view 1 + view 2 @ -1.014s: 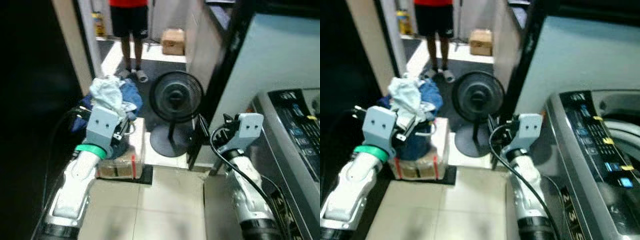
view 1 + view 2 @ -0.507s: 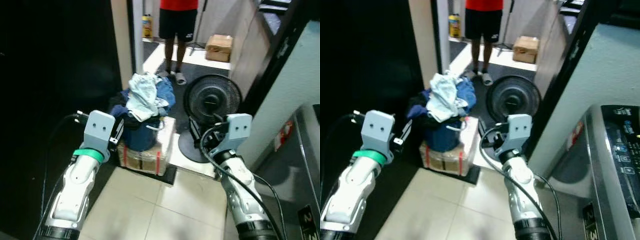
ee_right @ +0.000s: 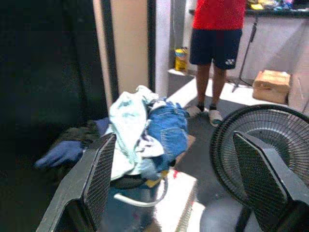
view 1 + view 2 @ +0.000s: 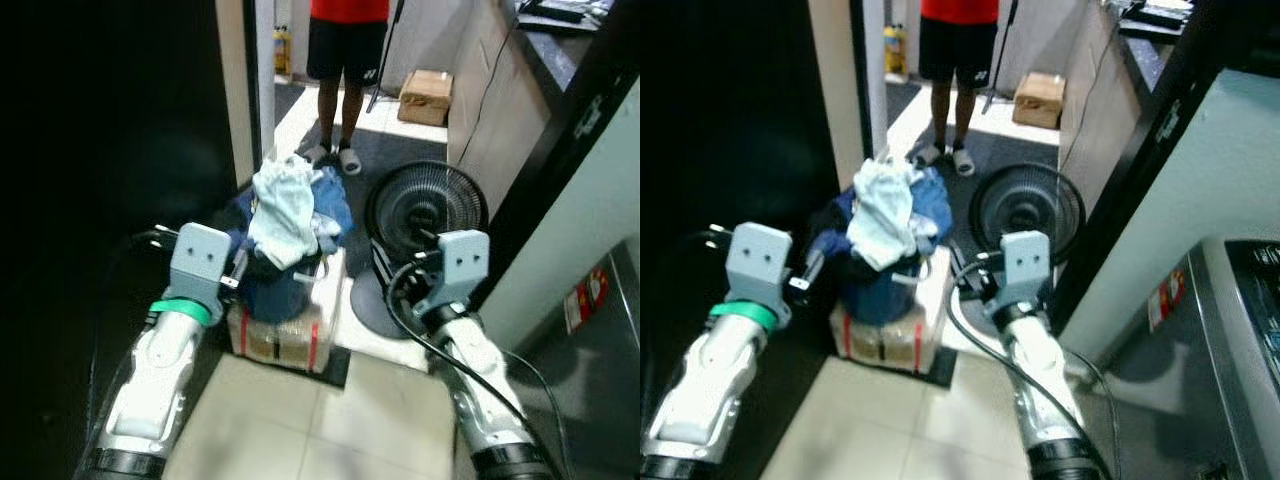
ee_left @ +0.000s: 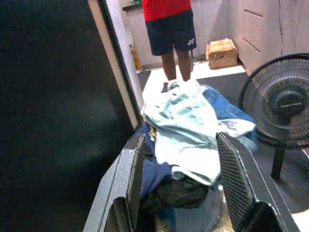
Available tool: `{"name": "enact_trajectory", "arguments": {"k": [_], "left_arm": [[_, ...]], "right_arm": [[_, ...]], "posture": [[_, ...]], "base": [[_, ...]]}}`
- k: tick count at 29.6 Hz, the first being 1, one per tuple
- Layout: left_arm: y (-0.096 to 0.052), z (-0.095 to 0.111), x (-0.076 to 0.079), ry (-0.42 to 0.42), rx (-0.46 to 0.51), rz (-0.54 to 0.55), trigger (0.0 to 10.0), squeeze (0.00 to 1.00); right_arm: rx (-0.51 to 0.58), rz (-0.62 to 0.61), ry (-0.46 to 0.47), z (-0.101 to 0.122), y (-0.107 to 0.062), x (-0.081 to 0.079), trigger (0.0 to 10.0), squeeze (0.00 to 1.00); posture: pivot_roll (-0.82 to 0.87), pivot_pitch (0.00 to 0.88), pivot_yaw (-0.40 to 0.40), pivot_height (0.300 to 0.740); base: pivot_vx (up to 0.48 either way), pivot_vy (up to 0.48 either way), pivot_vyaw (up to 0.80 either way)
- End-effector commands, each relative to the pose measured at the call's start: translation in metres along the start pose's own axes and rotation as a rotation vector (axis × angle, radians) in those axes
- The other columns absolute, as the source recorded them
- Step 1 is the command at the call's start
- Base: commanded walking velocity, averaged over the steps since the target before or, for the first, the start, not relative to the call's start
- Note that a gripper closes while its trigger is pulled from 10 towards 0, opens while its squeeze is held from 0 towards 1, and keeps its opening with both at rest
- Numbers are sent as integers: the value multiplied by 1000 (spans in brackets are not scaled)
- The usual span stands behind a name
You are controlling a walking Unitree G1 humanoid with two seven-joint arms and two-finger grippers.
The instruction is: Clothes washing
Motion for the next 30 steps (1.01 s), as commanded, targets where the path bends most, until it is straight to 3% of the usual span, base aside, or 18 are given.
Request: {"name": "enact_trajectory", "arguments": {"k": [1,10,19,23,28,30], "left_arm": [[-3,-8,-4,10,-27,8,10000,0],[-3,-10,-2,6,-31,6,10000,0],[-2,-11,-2,3,-34,7,10000,0],[-3,-12,0,-9,-43,6,10000,0],[-3,-15,3,-61,-53,4,10000,0],[-4,-23,2,-141,-96,24,10000,0]], "right_arm": [[-10,1,21,-3,0,-2,10000,0],[-29,-12,26,-6,-2,-1,10000,0],[-21,-12,-32,-5,-2,2,10000,0],[-20,-5,-49,-5,-2,0,10000,0],[-21,-5,-47,-5,-2,0,10000,0],[-24,-7,-50,-6,-2,1,10000,0]], "posture": [[45,20,-1,740],[42,27,1,740],[40,31,0,740],[42,31,0,740],[42,32,2,740],[40,32,4,740]], "base": [[405,255,0],[404,259,-711],[395,268,0],[0,0,0],[0,0,0],[0,0,0]]}}
Point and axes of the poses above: a point about 5 cm out from each wrist's last joint towards the gripper, its own y axis pointing out of the wrist towards the gripper, its own z axis along the axis of the wrist's last joint, x = y × z, the point moved 4 cm from there along y, pointing out of the wrist towards the gripper, and after that the axes turned 1 degree about y, right-handed, at the moved point
